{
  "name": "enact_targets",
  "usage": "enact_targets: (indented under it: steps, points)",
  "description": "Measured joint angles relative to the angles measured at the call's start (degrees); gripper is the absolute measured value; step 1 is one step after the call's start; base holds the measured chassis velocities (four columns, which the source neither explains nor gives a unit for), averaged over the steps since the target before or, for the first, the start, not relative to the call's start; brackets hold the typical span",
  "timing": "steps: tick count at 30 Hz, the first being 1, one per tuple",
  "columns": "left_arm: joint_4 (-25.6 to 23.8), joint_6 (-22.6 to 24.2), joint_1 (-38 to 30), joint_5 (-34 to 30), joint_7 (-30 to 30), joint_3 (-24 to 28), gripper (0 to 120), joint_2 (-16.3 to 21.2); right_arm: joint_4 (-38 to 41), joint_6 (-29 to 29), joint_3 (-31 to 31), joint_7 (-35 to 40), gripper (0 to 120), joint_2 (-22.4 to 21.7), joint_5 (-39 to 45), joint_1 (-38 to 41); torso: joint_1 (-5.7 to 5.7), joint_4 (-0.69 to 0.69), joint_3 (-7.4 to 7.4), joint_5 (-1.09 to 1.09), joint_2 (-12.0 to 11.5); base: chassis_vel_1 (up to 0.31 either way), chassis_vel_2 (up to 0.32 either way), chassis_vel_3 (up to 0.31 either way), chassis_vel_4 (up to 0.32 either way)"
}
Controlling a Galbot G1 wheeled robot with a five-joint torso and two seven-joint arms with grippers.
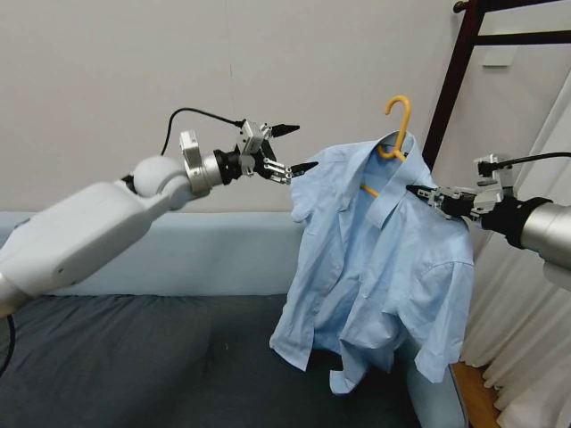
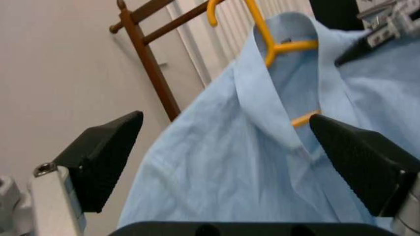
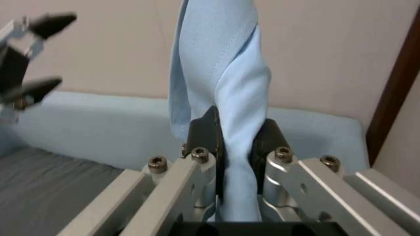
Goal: Pick up the clothes from the sofa and hang them on the clothes hanger.
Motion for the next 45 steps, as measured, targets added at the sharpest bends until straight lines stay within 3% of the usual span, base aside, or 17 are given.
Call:
enact_targets:
  steps: [3,8,13,17,19,27,28,30,31,36,45]
  points:
    - [-5.0,0.1,9.7,2.5,-4.7,-5.0,100,0.7,0.3,-1.6,1.4,2.3,8,-1.2,3.3,1.8,0.00,0.04,0.00,-0.02,0.0,0.000,0.000,0.000,0.000]
    - [-10.1,0.1,17.4,3.6,-11.1,-7.9,100,-0.9,0.6,-2.5,1.6,2.8,8,-2.7,3.9,2.1,0.00,-0.02,-0.01,0.02,0.0,0.000,0.000,0.000,0.000]
    - [-14.0,-0.1,22.0,4.0,-16.4,-7.9,100,-3.4,0.1,-2.7,1.7,2.9,8,-3.0,3.9,2.1,0.00,0.00,0.00,0.02,0.0,0.000,0.000,0.000,0.000]
    - [-16.5,0.2,24.2,2.0,-16.1,-6.7,100,-4.6,0.0,-3.0,1.6,2.9,8,-3.1,3.9,1.9,0.00,0.00,0.00,0.03,0.0,0.000,0.000,0.000,0.000]
    - [-16.8,0.1,25.0,0.5,-13.2,-5.5,100,-5.3,0.2,-3.2,1.6,2.8,8,-3.3,4.0,1.9,0.00,0.00,0.00,0.02,0.0,0.000,0.000,0.000,0.000]
    - [-11.7,-0.7,21.7,-8.4,-3.7,-1.5,100,-9.3,1.0,-3.4,2.1,2.1,8,-4.2,4.7,1.9,0.00,0.01,0.01,0.02,0.0,0.000,0.000,0.000,0.000]
    - [-10.1,-0.5,20.3,-10.2,-3.1,-0.7,100,-10.4,1.2,-3.4,2.2,2.1,8,-4.4,4.9,1.9,0.00,0.00,0.01,0.02,0.0,0.000,0.000,0.000,0.000]
    - [-1.4,1.2,14.2,-17.3,1.1,3.5,100,-14.9,1.9,-3.4,3.1,2.0,8,-5.6,6.0,2.2,0.01,0.00,0.01,0.02,0.0,0.000,0.000,0.000,0.000]
    - [-0.7,1.7,13.7,-18.3,2.0,3.9,100,-15.3,2.0,-3.4,3.2,2.0,8,-5.8,6.2,2.2,0.01,0.00,0.01,0.02,0.0,0.000,0.000,0.000,0.000]
    - [1.5,3.5,12.5,-21.8,5.6,5.5,98,-16.7,2.6,-3.4,4.0,2.0,8,-6.3,7.0,2.3,0.01,0.01,0.01,0.02,0.0,0.000,0.000,0.000,0.000]
    - [4.9,3.7,12.1,-21.4,6.3,5.7,97,-20.3,3.6,-3.4,4.2,1.7,8,-6.2,7.1,2.1,0.01,0.01,0.01,0.01,0.0,0.000,0.000,0.000,0.000]
